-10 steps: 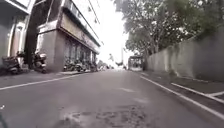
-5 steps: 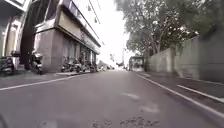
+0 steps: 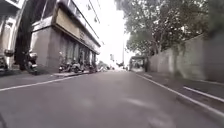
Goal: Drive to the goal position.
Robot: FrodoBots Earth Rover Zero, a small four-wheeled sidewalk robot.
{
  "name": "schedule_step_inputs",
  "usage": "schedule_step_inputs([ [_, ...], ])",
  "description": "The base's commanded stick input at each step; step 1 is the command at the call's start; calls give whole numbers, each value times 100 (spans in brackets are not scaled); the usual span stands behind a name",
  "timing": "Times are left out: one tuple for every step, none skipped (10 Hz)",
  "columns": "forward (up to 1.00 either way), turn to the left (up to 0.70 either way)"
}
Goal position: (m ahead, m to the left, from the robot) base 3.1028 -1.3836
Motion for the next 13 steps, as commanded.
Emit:
schedule_step_inputs([
  [70,14],
  [70,0],
  [70,0],
  [70,0],
  [70,0],
  [70,0],
  [70,6],
  [70,14],
  [70,14],
  [70,11],
  [70,0],
  [70,0],
  [70,0],
])
